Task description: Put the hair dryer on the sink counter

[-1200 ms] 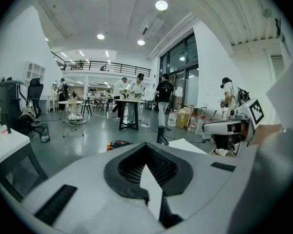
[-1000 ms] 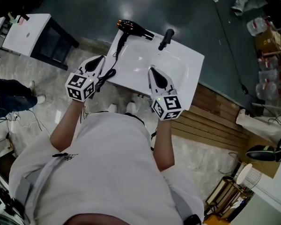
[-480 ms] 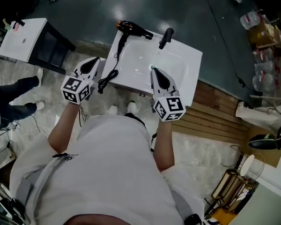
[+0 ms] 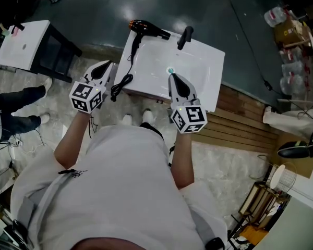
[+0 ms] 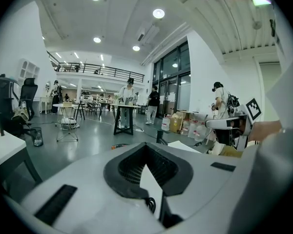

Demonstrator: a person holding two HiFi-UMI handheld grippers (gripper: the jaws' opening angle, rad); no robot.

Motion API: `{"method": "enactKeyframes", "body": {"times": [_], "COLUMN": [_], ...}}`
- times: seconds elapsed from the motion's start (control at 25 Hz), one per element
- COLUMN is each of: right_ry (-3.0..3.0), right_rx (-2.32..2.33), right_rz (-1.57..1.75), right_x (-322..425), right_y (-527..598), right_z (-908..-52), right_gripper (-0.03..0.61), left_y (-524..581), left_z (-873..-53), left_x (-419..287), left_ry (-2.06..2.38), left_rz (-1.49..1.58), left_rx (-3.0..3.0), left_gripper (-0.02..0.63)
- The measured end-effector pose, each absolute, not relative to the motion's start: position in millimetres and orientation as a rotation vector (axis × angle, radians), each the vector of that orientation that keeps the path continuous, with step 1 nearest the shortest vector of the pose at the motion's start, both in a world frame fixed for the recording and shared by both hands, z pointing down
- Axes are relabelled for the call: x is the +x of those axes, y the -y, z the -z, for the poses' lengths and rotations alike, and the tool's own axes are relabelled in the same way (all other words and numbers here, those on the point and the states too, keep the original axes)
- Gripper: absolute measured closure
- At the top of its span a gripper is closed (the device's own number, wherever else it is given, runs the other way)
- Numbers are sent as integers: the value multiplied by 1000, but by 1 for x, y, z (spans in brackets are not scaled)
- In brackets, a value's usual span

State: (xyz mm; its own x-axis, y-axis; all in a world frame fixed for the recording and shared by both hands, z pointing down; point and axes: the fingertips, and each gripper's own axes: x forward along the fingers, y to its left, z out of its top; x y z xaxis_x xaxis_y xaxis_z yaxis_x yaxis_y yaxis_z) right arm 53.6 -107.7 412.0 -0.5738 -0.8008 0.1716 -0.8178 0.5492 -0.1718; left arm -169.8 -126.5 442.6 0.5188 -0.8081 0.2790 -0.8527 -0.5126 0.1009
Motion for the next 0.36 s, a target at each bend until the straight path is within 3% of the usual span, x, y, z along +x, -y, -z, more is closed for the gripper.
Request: {"method": "enactKeyframes", "body": {"times": [0.36], "right_ry": [2683], "right_rx": [1423], "right_rz": [-355], "right_x": [53], "right_y": [105], "right_z": [-413], "right_gripper": [571], "left_y": [127], "left_z": [-446], "left_x": [-174], "left_ry": [1405], "left_rz": [-301], "left_rx": [2532], "left_gripper": [611]}}
